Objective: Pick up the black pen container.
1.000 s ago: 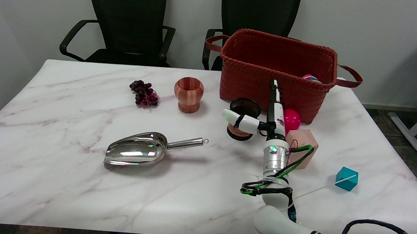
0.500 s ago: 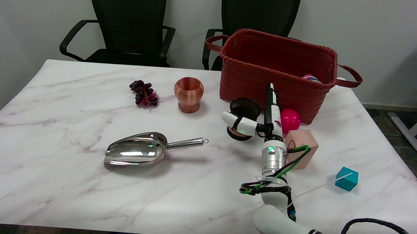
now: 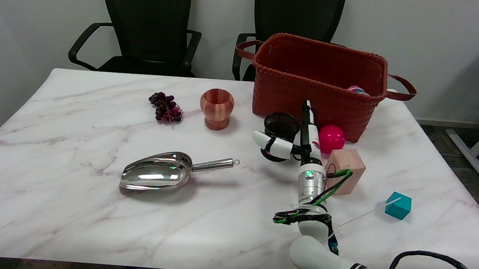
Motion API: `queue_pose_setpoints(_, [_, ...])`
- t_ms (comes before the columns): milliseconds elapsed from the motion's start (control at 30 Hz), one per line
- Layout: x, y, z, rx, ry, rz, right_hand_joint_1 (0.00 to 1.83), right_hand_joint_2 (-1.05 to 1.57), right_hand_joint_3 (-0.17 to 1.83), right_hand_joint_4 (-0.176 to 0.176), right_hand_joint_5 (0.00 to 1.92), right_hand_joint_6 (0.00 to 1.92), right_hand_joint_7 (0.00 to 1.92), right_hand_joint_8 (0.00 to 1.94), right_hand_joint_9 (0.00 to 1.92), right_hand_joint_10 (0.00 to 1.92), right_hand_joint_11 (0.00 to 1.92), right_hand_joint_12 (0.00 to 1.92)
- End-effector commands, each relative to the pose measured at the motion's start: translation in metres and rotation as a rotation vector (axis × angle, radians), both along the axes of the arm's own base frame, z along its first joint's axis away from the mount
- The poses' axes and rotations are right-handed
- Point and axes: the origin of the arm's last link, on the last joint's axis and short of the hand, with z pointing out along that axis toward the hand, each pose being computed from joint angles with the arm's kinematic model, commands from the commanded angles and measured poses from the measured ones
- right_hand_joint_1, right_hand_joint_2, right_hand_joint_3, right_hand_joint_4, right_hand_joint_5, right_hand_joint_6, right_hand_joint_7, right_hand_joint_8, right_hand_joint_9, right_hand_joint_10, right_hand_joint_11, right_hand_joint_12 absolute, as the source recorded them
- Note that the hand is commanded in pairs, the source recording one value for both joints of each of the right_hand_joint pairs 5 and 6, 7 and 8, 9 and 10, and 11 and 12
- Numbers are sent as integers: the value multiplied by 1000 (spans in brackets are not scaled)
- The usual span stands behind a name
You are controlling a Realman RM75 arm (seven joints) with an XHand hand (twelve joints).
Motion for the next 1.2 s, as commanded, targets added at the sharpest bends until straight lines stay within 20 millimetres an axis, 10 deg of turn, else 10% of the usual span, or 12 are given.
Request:
queue_pose_setpoints(33, [-11,0,1,7,-39,-15,1196,301,402,0,0,0,0,0,0,0,0,0])
queue_pose_setpoints(1200, [-26,-7,-5,36,-119,-30,1172,357,504,0,0,0,0,0,104,104,0,0])
